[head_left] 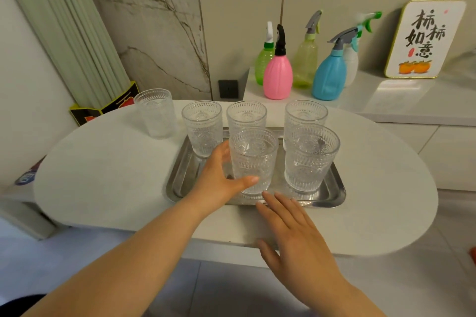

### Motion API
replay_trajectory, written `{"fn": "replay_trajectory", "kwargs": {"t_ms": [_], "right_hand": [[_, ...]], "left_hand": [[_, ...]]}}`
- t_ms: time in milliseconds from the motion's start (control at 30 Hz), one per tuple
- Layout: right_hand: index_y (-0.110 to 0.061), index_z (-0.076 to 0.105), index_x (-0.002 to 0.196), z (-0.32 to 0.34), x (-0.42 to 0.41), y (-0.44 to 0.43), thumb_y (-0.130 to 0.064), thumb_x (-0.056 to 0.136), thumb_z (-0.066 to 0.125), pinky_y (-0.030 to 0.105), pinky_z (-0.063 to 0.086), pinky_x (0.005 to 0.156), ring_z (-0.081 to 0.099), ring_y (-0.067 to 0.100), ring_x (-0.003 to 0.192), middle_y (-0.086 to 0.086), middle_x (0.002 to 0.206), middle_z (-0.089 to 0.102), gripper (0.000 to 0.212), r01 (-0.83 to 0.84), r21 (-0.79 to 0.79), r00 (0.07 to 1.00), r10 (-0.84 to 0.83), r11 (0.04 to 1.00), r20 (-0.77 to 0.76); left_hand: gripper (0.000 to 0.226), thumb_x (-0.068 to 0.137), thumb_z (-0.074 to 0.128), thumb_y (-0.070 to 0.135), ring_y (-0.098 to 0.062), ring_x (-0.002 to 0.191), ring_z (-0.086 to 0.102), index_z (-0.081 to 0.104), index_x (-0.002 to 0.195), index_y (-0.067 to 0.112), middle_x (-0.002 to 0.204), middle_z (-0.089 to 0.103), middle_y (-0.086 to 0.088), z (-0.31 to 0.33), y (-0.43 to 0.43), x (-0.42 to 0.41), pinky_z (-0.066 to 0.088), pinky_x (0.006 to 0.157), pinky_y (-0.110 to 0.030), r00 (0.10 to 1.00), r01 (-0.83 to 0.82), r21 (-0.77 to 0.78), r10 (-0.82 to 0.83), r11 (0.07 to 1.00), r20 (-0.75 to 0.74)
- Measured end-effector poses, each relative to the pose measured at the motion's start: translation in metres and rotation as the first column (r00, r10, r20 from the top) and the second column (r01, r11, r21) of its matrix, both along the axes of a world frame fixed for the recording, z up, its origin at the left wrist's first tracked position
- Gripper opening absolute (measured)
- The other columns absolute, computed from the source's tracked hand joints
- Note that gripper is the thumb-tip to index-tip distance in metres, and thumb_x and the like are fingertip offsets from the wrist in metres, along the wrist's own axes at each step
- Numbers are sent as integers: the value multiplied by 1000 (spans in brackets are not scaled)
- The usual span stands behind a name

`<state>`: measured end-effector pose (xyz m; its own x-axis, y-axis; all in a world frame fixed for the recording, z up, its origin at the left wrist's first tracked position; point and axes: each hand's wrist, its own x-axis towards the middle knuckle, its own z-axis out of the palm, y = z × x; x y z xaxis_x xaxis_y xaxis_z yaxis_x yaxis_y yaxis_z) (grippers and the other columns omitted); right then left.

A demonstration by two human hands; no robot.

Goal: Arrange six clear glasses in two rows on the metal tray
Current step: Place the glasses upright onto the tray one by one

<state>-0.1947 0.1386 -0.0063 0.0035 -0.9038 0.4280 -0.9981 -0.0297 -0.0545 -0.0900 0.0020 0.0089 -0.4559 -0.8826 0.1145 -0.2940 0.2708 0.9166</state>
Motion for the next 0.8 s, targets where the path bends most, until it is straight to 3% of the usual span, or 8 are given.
{"fn": "replay_trajectory", "kwargs": {"t_ms": [167, 267, 400, 467, 533, 600, 633, 800], "right_hand": [[-20, 69, 97, -2, 26, -18, -20, 36, 80, 30, 54, 80, 67, 14, 99, -3, 108, 71, 61, -157, 15, 988, 157, 987, -10], [-22, 68, 98, -2, 41, -32, -25, 43, 80, 29, 55, 81, 66, 12, 100, -5, 109, 71, 57, -190, 29, 981, 189, 981, 43], [-20, 68, 99, -3, 53, -53, -34, 57, 75, 31, 55, 79, 66, 13, 99, -3, 107, 72, 45, -194, 29, 979, 192, 981, 61], [-19, 68, 100, -3, 59, -59, -42, 71, 52, 34, 55, 80, 66, 12, 100, -4, 107, 72, 41, -172, 68, 984, 168, 983, 61], [-19, 66, 104, -5, 63, -62, -50, 74, 33, 34, 52, 87, 64, 11, 104, -4, 110, 70, 55, -142, 138, 989, 135, 980, 55], [-18, 64, 109, -8, 67, -64, -54, 75, 30, 38, 35, 101, 62, 14, 108, -2, 114, 69, 60, -132, 145, 991, 128, 980, 41], [-17, 63, 109, -9, 68, -65, -55, 76, 31, 37, 31, 99, 62, 15, 108, -1, 115, 69, 60, -130, 151, 991, 125, 980, 41], [-18, 65, 107, -11, 68, -72, -54, 72, 32, 35, 30, 92, 64, 17, 104, 0, 111, 70, 60, -136, 134, 990, 130, 982, 50]], "left_hand": [[38, 77, 64, 17, -15, 105, 50, 50, 112, 16, 107, 53, 2, 4, -22, 49, 35, 94, -27, 966, -258, -94, 259, 962, -3], [30, 79, 61, 17, -16, 100, 51, 53, 108, 14, 104, 58, -3, 4, -42, 82, 32, 84, -18, 904, -421, -142, 427, 896, 7], [38, 80, 60, 19, -24, 110, 50, 49, 115, 11, 121, 56, -13, 2, -74, 117, 33, 85, -25, 812, -579, -102, 584, 809, 25], [42, 81, 60, 21, -25, 114, 48, 45, 119, 12, 127, 53, -14, -2, -90, 127, 32, 86, -26, 787, -611, -75, 615, 788, 46], [46, 81, 59, 23, -26, 117, 47, 42, 123, 13, 130, 49, -14, -8, -103, 130, 31, 88, -26, 781, -619, -58, 621, 783, 63], [51, 81, 59, 25, -25, 119, 45, 38, 126, 13, 133, 45, -14, -11, -117, 128, 31, 88, -25, 777, -624, -62, 627, 779, 61], [54, 81, 59, 26, -25, 119, 44, 36, 128, 14, 135, 44, -13, -11, -125, 126, 31, 88, -25, 776, -626, -64, 629, 777, 49], [77, 75, 65, 33, -22, 128, 35, 19, 136, 18, 144, 32, -9, -8, -161, 113, 31, 94, -27, 788, -615, 18, 616, 788, -7]]}}
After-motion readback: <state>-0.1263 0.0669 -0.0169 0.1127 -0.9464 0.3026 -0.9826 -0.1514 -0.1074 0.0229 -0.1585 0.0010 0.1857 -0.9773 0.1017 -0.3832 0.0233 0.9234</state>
